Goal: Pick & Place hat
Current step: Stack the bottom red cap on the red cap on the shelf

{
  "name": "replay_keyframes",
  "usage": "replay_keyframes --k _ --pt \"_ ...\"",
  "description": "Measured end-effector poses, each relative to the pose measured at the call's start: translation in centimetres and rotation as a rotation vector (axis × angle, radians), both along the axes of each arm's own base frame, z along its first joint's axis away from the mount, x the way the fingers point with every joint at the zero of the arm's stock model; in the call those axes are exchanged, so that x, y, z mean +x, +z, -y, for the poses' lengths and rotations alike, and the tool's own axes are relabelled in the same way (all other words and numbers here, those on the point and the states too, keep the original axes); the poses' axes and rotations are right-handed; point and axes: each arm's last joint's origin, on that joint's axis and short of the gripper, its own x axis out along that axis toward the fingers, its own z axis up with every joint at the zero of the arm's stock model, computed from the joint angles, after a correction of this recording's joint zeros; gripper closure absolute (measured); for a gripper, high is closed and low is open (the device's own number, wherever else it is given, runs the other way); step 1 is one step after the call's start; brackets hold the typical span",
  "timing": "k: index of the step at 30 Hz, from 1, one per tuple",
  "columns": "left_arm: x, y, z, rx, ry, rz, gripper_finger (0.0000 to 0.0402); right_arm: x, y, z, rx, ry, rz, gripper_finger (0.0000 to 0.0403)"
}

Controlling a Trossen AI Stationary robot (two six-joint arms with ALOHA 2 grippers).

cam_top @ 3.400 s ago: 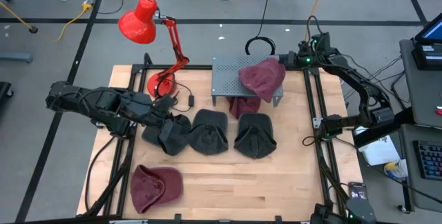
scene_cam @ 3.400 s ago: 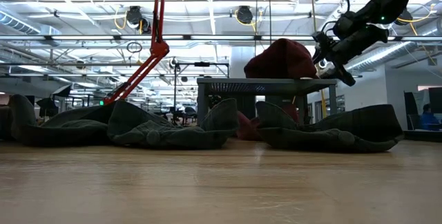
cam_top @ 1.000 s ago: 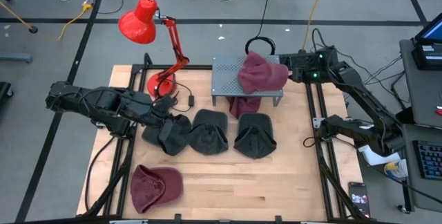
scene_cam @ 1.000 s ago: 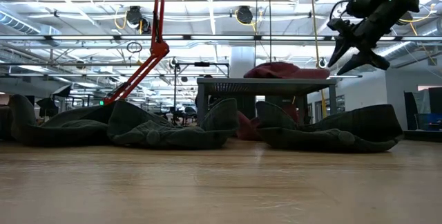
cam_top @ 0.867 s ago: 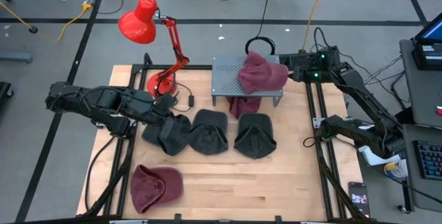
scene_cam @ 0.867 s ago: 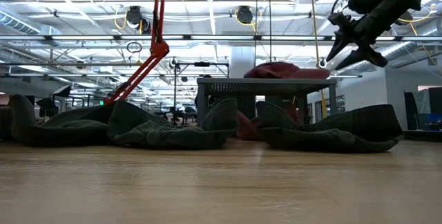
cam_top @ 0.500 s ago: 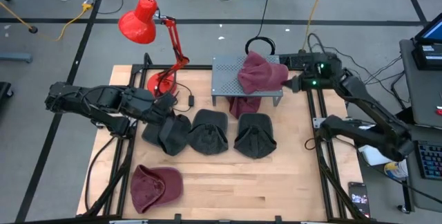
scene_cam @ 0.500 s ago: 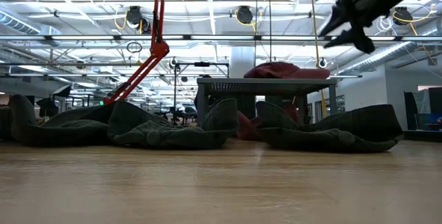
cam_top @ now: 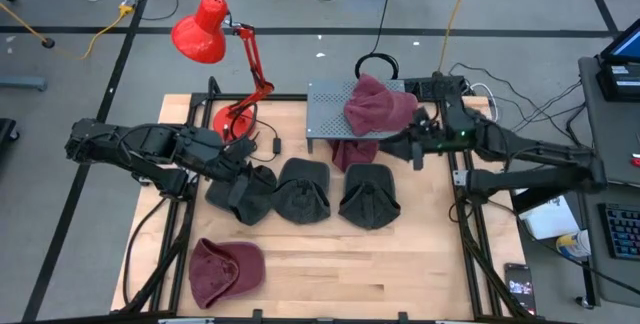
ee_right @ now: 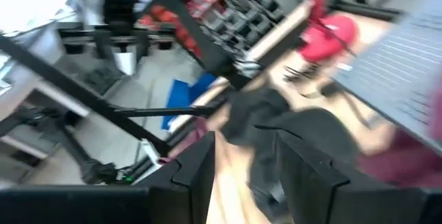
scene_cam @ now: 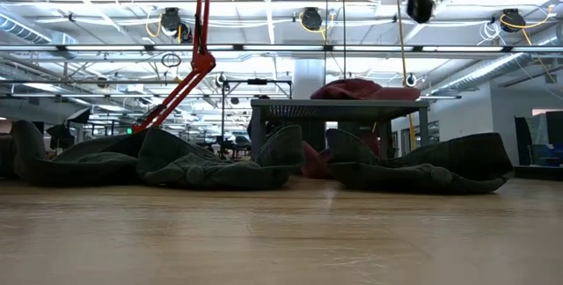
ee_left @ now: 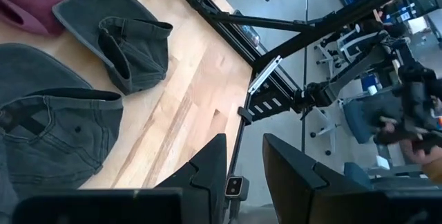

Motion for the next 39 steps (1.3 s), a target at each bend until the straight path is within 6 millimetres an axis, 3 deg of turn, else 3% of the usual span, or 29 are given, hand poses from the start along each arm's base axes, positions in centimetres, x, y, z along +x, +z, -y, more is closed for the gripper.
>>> replay_keyframes --k 6,11,17,28,33,39 --pt "-0.1 0.0 0.2 0.003 -0.037 0.0 0.0304 3.3 -0.4 -2.6 -0.057 0.074 0.058 0.0264" --pt "-0.4 -0.6 1.1 0.042 -0.065 -0.054 0.0305 4.8 -0.7 -4.2 -0.079 0.12 0.095 0.0264" --pt "0.4 -2.4 3.0 0.102 -0.075 -0.221 0.0305 4.7 -0.3 -4.9 -0.134 0.152 0.142 0.0264" --pt "1.7 -1.4 6.1 0.302 -0.182 -0.597 0.0305 4.3 1.2 -5.0 -0.19 0.176 0.272 0.0264" --pt "1.4 -2.9 7.6 0.324 -0.313 -0.67 0.0305 4.1 1.8 -5.3 -0.198 0.293 0.339 0.0264" --pt "1.1 -5.6 7.9 0.342 -0.348 -0.765 0.0287 4.3 1.6 -5.3 -0.228 0.298 0.331 0.0264"
